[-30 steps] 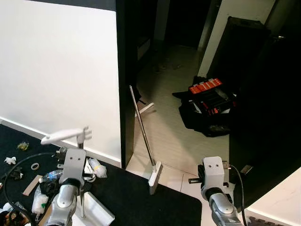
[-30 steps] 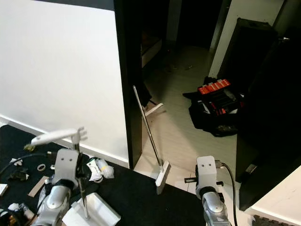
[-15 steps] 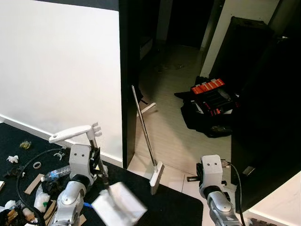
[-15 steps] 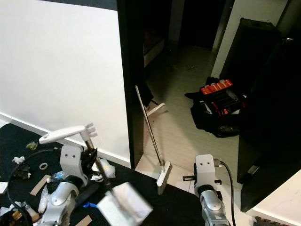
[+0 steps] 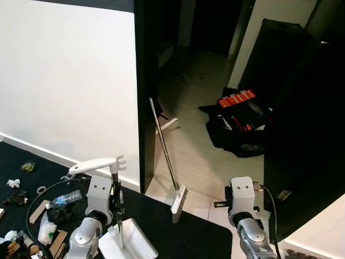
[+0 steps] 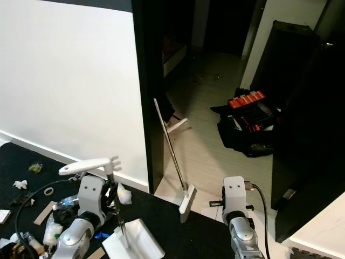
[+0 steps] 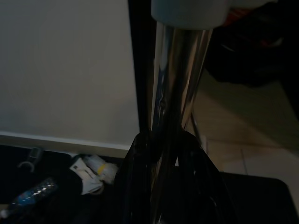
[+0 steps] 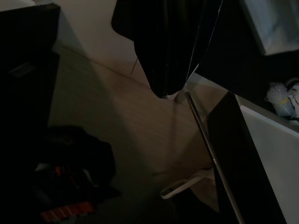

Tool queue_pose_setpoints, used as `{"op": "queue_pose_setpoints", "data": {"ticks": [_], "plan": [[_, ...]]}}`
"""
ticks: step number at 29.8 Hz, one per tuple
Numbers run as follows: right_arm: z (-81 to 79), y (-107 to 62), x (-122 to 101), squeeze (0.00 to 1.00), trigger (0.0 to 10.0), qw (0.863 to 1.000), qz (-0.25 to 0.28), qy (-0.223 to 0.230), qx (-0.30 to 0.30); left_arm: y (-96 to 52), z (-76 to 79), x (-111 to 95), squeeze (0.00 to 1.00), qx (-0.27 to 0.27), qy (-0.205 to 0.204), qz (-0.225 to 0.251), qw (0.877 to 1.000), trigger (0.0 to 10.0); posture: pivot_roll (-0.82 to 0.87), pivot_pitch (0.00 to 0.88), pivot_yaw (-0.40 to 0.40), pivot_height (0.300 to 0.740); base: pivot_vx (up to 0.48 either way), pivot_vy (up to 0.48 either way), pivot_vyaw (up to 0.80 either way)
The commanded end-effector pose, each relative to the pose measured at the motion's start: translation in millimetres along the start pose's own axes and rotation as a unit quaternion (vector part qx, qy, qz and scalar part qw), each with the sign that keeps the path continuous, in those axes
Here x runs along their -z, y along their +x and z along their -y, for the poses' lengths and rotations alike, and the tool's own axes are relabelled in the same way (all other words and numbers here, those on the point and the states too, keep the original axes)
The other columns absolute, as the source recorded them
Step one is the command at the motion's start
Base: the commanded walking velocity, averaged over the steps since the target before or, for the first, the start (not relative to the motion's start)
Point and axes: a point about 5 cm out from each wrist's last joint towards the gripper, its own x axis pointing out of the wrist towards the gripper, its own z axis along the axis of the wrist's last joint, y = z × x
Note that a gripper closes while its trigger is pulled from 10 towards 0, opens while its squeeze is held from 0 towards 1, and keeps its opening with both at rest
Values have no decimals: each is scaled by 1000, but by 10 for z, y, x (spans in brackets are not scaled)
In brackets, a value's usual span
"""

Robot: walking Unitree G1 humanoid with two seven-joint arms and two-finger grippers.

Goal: Sweep floor

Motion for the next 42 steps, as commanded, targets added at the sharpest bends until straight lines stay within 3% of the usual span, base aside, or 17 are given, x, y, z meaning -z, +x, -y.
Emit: {"op": "queue_pose_setpoints", "data": {"ticks": [1, 7, 12, 20, 25, 32, 37, 42], "plan": [[20, -33, 74, 0, 10000, 1000, -14, 4, 5, 5, 138, -24, 0, 44, -26, 12, 999, 10000, -33, 115, -25, 740, 0, 0, 0], [15, -30, 71, 0, 10000, 1000, -14, 5, 5, -21, 154, -72, 0, 78, -21, 26, 996, 10000, -28, 117, -26, 740, 0, 0, 0], [5, -32, 76, 0, 10000, 1000, -15, 5, 4, -18, 114, -54, 0, 75, -4, 17, 997, 10000, -28, 118, -25, 740, 0, 0, 0], [9, -32, 78, 0, 10000, 1000, -15, 6, 5, 2, 150, -79, 0, 141, 47, 11, 989, 10000, -30, 125, -28, 740, 0, 0, 0], [13, -34, 82, 0, 10000, 1000, -16, 5, 6, 30, 152, -124, 0, 168, 45, 10, 985, 10000, -30, 125, -28, 740, 0, 0, 0], [11, -42, 89, 0, 10000, 1000, -16, 6, 6, -63, 139, 7, 0, 202, 62, -29, 977, 10000, -34, 130, -27, 740, 0, 0, 0], [12, -48, 94, 0, 10000, 1000, -16, 7, 7, -174, 134, 163, 0, 194, 80, -55, 976, 10000, -35, 135, -28, 740, 0, 0, 0], [18, -49, 96, 0, 10000, 1000, -16, 6, 7, -191, 153, 168, 0, 191, 71, -52, 978, 10000, -33, 135, -28, 740, 0, 0, 0]]}}
